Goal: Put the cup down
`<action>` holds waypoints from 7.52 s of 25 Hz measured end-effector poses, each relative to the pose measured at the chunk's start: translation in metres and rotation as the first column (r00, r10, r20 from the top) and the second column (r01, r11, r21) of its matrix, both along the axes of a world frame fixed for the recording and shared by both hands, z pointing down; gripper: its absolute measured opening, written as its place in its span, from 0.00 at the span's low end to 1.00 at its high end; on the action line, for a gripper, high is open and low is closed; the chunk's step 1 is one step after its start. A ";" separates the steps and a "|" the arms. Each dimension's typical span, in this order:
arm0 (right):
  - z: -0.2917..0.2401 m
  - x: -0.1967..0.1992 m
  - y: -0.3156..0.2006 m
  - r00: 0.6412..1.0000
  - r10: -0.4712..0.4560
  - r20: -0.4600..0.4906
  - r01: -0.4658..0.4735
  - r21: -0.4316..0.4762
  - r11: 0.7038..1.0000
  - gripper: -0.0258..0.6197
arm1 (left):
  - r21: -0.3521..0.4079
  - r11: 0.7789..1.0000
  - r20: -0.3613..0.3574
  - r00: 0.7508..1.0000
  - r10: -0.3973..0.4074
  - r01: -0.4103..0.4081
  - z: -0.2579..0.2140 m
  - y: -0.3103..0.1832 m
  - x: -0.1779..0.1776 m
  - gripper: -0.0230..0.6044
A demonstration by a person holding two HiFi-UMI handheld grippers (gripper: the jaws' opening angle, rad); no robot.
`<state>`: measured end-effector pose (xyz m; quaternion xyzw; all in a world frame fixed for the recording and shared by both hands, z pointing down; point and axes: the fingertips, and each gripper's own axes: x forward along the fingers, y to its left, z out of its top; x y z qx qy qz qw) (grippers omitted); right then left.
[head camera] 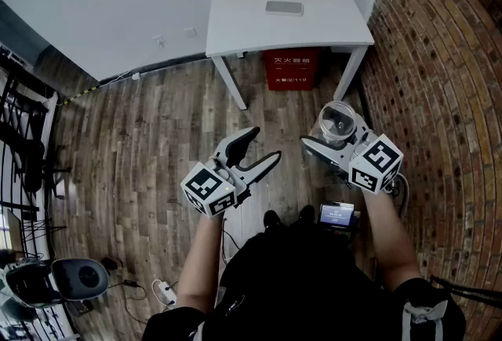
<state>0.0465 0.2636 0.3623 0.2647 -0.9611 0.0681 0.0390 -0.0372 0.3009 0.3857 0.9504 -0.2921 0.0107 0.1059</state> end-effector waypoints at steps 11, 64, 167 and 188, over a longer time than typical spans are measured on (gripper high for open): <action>0.002 0.012 0.008 0.999 0.011 -0.036 -0.010 0.010 1.000 0.62 | -0.009 1.000 -0.017 1.000 0.019 -0.019 -0.002 0.003 0.016 0.50; 0.033 0.081 -0.072 1.000 0.014 0.008 -0.014 -0.054 0.998 0.62 | -0.052 0.999 0.001 1.000 -0.009 0.009 0.023 -0.077 0.073 0.49; 0.049 -0.050 -0.558 0.998 0.044 0.040 -0.038 -0.145 0.989 0.62 | -0.144 0.988 -0.011 0.999 0.052 -0.053 0.053 -0.565 -0.039 0.46; 0.103 -0.055 -0.654 0.999 0.041 -0.025 -0.044 -0.107 0.993 0.62 | -0.174 0.985 0.000 1.000 0.008 -0.008 0.053 -0.583 -0.046 0.42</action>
